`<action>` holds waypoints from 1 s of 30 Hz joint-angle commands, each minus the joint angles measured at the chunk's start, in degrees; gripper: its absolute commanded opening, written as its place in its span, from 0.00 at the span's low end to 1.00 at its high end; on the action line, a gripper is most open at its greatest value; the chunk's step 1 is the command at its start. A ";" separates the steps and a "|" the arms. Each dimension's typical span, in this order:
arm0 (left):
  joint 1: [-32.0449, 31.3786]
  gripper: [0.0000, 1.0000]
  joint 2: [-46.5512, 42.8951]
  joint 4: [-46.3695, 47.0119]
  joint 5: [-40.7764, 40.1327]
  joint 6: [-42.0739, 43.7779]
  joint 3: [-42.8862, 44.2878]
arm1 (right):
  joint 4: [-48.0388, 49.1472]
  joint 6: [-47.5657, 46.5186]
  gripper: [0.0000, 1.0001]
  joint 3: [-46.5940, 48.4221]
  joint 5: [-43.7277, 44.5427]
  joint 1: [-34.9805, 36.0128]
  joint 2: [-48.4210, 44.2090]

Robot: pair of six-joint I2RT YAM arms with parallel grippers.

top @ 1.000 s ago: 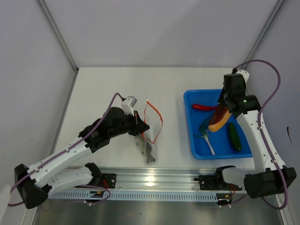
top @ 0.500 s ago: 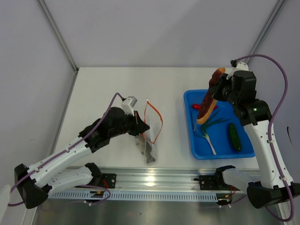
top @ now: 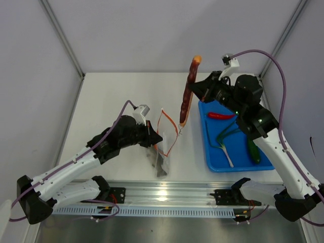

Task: Place the food in the zip-top bag and seal the zipper
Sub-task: Pick up the fake food from the bin, then place the fake food in the zipper food storage bag.

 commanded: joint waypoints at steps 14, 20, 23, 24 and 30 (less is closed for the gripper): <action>0.38 0.01 -0.75 0.04 1.10 -1.75 1.65 | 22.66 3.56 0.00 -8.44 -3.40 7.65 2.97; 0.38 0.00 -1.46 0.04 0.75 -2.01 1.56 | 25.57 6.20 0.00 -14.33 -5.95 9.40 2.71; 0.38 0.01 -1.72 -0.22 0.40 -2.01 1.65 | 24.78 6.90 0.00 -16.36 -7.27 10.89 2.62; 0.38 0.00 -1.81 -0.31 0.31 -2.01 1.56 | 24.43 7.25 0.00 -16.71 -7.36 11.16 2.53; 0.38 0.01 -2.42 -0.31 -0.39 -1.92 1.12 | 21.09 11.73 0.00 -18.48 -7.36 11.78 0.51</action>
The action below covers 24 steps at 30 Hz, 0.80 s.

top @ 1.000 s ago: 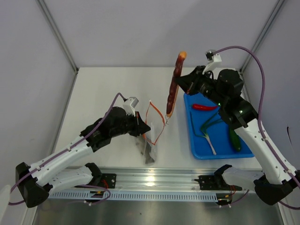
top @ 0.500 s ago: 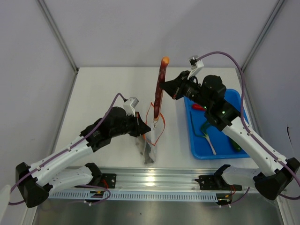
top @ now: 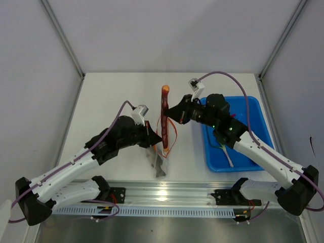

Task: Place the food in the zip-top bag and seal the zipper
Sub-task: Place the fake food in the zipper food storage bag.

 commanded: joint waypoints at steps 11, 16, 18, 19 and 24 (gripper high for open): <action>0.36 0.01 -1.84 0.30 -1.66 -0.77 1.47 | -5.05 10.24 0.00 -0.90 -7.36 0.17 -0.99; 0.36 0.01 -2.19 0.56 -2.02 -0.85 1.03 | -7.07 11.04 0.00 -2.31 -10.62 0.17 1.20; 0.27 0.01 -2.28 0.65 -2.02 -0.94 0.86 | -7.42 11.48 0.00 -2.66 -11.33 0.08 1.82; 0.36 0.01 -2.36 0.65 -2.02 -1.03 0.86 | -7.68 11.56 0.00 -2.93 -11.59 0.08 2.43; 0.36 0.00 -2.89 0.56 -2.28 -1.03 0.42 | -8.04 12.79 0.02 -4.24 -12.47 -0.09 3.66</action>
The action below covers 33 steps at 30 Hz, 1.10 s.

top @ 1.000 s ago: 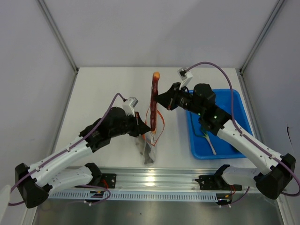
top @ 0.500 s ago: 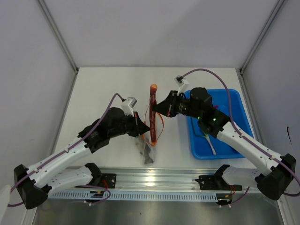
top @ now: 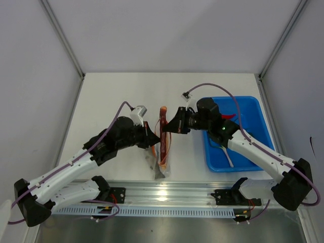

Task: Place the food in the zip-top bag and seal the zipper
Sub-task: Place the fake food in the zipper food storage bag.

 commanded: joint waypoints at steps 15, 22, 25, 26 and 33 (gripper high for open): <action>0.36 0.00 -1.49 2.05 -0.86 -0.79 0.50 | -7.90 -4.28 0.49 3.16 -2.81 0.19 0.78; 0.36 0.01 -1.84 1.79 -0.59 -0.79 0.86 | -9.92 -5.43 0.57 3.86 -2.11 0.10 1.57; 0.36 0.01 -1.93 1.79 -0.33 -0.96 0.86 | -11.76 -6.39 0.65 5.35 -0.52 0.19 1.84; 0.36 0.01 -1.93 1.79 -0.24 -0.97 0.68 | -12.55 -6.48 0.66 5.62 0.00 0.19 1.92; 0.36 0.01 -1.58 2.22 0.72 -1.23 0.94 | -14.58 -5.96 0.75 8.52 1.24 0.89 4.03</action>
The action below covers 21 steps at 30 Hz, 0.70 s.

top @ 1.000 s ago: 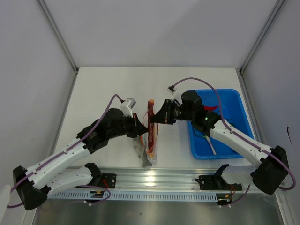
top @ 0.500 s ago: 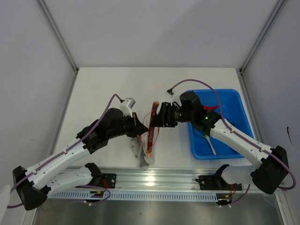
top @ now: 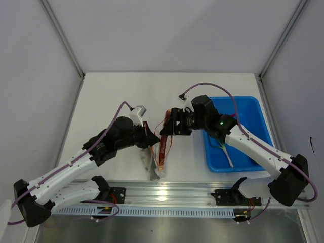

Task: Place the food in the zip-top bag and seal the zipper
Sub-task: Place the fake food in the zipper food storage bag, then adjust the fake food in the zipper food storage bag.

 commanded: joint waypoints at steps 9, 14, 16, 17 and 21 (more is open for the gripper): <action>0.23 0.01 -0.70 3.34 1.69 -1.12 1.03 | -6.93 0.26 0.69 10.51 11.38 3.40 5.92; 0.23 0.01 -1.23 2.90 1.25 -0.94 1.12 | -9.05 0.52 0.43 11.41 15.43 4.10 7.50; 0.23 0.01 -1.32 2.81 1.07 -0.86 1.12 | -8.35 0.87 0.30 10.09 15.78 4.10 6.89; 0.23 0.01 -1.32 2.81 1.16 -0.86 0.86 | -8.17 0.78 0.16 9.65 15.87 4.10 6.63; 0.23 0.01 -1.14 3.08 1.25 -1.03 0.86 | -7.03 0.61 0.00 7.55 15.96 4.10 5.31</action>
